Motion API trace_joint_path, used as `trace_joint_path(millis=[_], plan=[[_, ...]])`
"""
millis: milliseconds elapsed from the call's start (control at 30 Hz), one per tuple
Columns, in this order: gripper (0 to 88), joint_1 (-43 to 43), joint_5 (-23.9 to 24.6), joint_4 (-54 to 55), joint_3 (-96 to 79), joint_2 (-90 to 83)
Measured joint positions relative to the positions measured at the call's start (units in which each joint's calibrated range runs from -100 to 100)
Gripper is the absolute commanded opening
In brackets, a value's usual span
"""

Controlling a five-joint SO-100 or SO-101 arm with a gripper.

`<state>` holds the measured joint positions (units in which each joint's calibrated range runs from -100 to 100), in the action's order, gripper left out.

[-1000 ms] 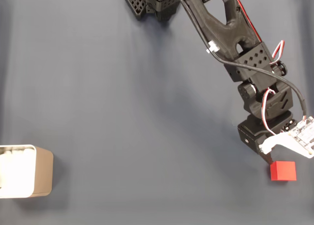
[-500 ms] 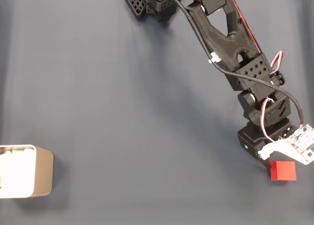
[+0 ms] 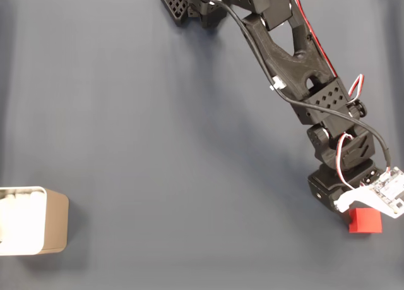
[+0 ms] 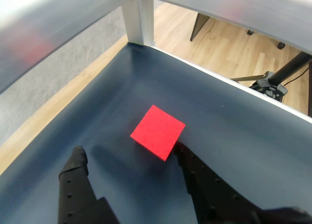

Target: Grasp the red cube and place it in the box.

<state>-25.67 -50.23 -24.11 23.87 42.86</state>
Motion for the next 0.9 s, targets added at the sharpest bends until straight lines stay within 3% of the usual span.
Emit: trace_joint_path(millis=[900], plan=[[41.3,0.0,0.4,2.8,4.6,3.6]])
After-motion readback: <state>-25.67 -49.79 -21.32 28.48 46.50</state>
